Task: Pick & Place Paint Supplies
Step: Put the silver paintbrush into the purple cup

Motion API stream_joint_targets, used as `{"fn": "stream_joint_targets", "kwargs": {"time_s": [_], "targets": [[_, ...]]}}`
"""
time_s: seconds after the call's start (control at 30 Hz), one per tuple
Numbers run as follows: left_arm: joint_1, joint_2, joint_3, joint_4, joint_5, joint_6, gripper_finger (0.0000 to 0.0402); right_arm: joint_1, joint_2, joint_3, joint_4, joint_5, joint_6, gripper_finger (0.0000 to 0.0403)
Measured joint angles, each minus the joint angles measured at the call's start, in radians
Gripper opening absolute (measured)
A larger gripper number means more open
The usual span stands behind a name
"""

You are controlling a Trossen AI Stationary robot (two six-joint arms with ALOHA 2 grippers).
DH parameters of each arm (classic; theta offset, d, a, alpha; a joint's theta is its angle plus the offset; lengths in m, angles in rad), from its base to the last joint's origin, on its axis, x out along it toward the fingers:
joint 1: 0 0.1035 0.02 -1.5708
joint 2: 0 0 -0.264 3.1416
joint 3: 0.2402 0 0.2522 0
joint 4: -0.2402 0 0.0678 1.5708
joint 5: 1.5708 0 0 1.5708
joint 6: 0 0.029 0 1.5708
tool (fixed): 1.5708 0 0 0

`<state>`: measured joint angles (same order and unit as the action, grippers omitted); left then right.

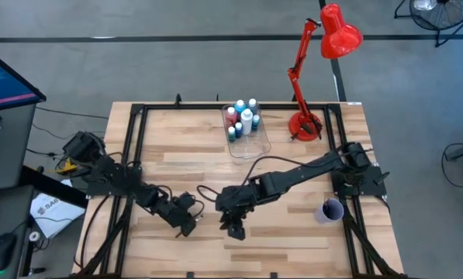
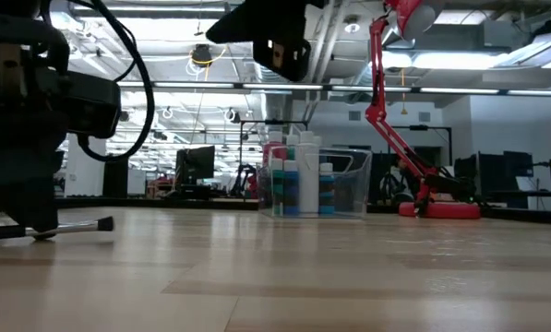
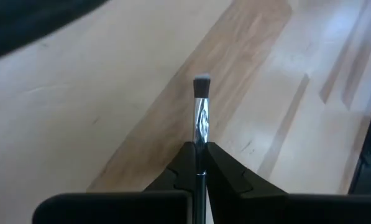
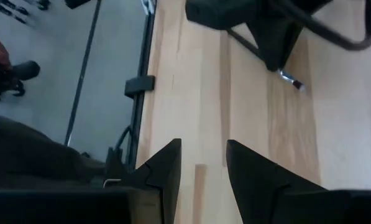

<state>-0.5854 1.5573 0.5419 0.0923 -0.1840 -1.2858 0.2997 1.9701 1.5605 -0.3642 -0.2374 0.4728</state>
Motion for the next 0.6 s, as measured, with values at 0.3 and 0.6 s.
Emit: {"fn": "stream_joint_targets", "kwargs": {"time_s": [0.3, 0.6], "targets": [[-0.003, 0.003, -0.002, 0.059, -0.041, 0.031, 0.0007, -0.024, -0.001, 0.001, 0.010, 0.002, 0.026, 0.0120], [-0.007, 0.001, -0.002, 0.216, -0.087, 0.060, 0.0007, -0.031, 0.029, 0.003, 0.021, -0.002, 0.044, 0.0120]]}}
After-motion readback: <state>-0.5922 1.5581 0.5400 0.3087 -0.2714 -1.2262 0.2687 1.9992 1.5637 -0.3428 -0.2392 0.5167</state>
